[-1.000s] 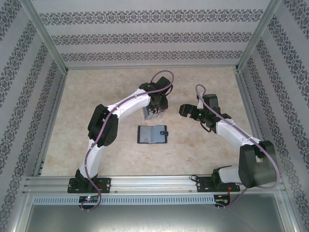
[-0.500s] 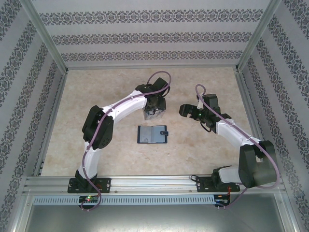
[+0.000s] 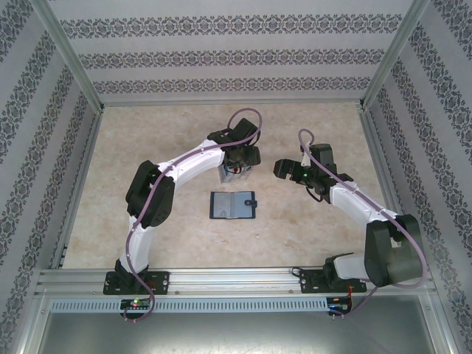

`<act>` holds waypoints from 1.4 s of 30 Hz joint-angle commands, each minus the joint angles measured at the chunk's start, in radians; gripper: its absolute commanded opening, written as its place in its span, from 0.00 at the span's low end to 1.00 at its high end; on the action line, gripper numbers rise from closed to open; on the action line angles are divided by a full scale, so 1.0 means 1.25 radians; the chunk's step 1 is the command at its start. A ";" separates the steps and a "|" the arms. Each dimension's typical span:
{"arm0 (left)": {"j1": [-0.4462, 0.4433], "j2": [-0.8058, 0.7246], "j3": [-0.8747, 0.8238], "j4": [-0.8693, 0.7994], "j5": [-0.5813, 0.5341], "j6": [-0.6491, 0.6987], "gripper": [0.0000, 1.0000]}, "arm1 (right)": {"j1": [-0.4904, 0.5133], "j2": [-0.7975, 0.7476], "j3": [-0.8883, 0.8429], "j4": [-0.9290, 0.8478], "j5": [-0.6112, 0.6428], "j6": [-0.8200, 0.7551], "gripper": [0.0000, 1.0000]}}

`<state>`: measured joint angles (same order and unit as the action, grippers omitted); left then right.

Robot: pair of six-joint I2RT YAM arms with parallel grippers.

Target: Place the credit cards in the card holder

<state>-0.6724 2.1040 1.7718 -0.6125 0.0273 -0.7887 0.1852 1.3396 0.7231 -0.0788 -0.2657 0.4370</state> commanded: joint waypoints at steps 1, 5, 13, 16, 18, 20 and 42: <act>0.005 -0.009 -0.020 -0.032 -0.061 -0.028 0.61 | -0.001 -0.010 -0.008 0.006 0.008 -0.018 0.98; 0.005 -0.050 -0.061 -0.026 -0.095 -0.038 0.70 | -0.001 -0.003 -0.007 0.004 0.015 -0.019 0.98; 0.007 -0.012 -0.045 -0.001 -0.034 -0.022 0.79 | 0.004 0.010 -0.004 0.008 0.008 -0.018 0.98; 0.008 -0.004 -0.044 0.025 -0.001 -0.023 0.78 | 0.008 0.008 -0.003 0.006 0.019 -0.022 0.98; 0.008 -0.001 -0.043 0.039 0.017 -0.021 0.77 | 0.008 0.008 -0.002 0.000 0.024 -0.024 0.98; 0.008 0.006 -0.035 0.041 0.022 -0.015 0.77 | 0.008 0.006 -0.003 0.005 0.015 -0.022 0.98; 0.009 -0.015 -0.025 0.056 0.007 0.027 0.67 | 0.012 0.013 0.002 0.001 0.017 -0.024 0.98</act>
<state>-0.6674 2.1258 1.7416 -0.5602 0.0631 -0.7845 0.1879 1.3491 0.7231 -0.0788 -0.2577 0.4187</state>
